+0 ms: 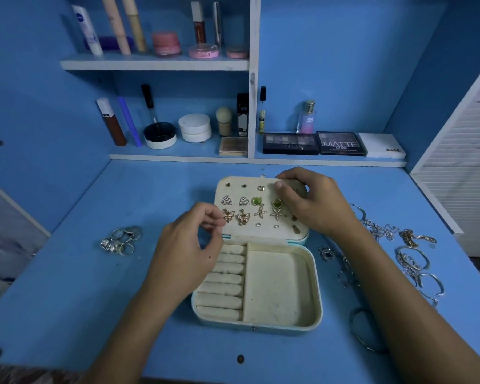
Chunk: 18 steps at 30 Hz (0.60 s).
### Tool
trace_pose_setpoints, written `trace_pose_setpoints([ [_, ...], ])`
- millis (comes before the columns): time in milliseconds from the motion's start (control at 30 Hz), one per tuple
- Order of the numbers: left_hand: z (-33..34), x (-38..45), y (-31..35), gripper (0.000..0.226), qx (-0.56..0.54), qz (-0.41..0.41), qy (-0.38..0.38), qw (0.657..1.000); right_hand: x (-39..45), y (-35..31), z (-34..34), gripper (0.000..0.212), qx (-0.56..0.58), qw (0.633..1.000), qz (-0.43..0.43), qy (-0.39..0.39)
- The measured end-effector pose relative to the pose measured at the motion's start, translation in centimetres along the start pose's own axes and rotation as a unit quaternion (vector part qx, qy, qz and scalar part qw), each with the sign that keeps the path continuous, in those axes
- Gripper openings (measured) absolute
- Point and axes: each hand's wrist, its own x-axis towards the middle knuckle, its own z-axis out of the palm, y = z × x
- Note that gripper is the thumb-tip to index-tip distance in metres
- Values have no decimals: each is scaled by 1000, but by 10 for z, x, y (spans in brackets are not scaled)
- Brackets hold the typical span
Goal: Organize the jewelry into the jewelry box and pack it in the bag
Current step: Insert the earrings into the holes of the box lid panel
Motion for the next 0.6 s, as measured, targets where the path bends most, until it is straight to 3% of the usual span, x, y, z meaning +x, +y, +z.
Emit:
trace_pose_setpoints([
  [167, -1, -3, 10, 17, 25, -36, -17, 999, -2, 0, -1, 16, 6, 1000, -1, 7],
  [333, -7, -9, 29, 26, -91, -175, -48, 979, -6, -10, -5, 6, 99, 995, -9, 23],
  [467, -7, -11, 39, 42, -285, -294, -29, 912, -11, -22, -10, 12, 177, 984, -16, 13],
  [600, 1, -19, 42, 56, -456, -339, 30, 822, -17, -30, -18, 29, 212, 976, -53, -9],
])
